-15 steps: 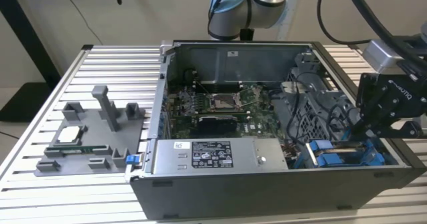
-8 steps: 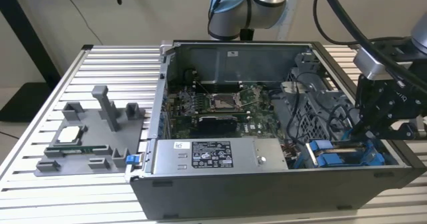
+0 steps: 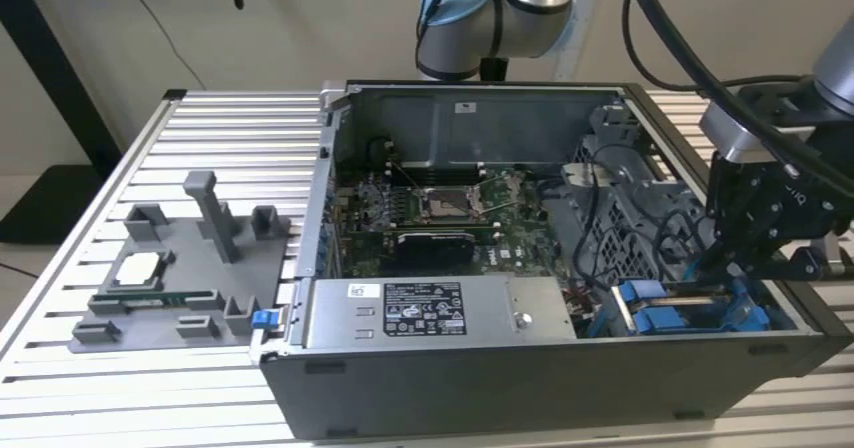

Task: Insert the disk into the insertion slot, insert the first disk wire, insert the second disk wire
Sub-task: 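Insert the first disk wire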

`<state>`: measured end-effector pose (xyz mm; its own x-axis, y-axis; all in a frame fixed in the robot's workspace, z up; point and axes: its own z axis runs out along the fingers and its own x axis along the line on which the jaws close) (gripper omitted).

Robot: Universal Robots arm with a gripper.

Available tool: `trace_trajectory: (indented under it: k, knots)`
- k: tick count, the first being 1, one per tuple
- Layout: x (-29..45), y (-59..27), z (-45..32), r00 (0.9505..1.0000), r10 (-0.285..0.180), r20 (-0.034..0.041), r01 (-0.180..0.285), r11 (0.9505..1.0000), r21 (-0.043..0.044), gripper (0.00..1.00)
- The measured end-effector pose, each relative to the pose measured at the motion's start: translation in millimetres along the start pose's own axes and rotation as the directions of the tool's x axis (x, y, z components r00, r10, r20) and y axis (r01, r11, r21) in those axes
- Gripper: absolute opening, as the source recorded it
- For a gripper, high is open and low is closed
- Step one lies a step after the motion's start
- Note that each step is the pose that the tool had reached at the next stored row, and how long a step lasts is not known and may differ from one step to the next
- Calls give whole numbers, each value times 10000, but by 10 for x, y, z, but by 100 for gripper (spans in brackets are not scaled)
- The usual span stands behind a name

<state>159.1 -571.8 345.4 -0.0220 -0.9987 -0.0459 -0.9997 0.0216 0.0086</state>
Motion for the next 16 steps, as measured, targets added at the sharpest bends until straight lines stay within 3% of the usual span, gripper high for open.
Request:
trace_trajectory:
  k: [8, 16]
  knots:
    - [2, 15, 26, 10000, 0, 1, 0, 10000, 10, 0]
    - [-1, 11, 32, 10000, 0, 49, 0, 10000, 12, 0]
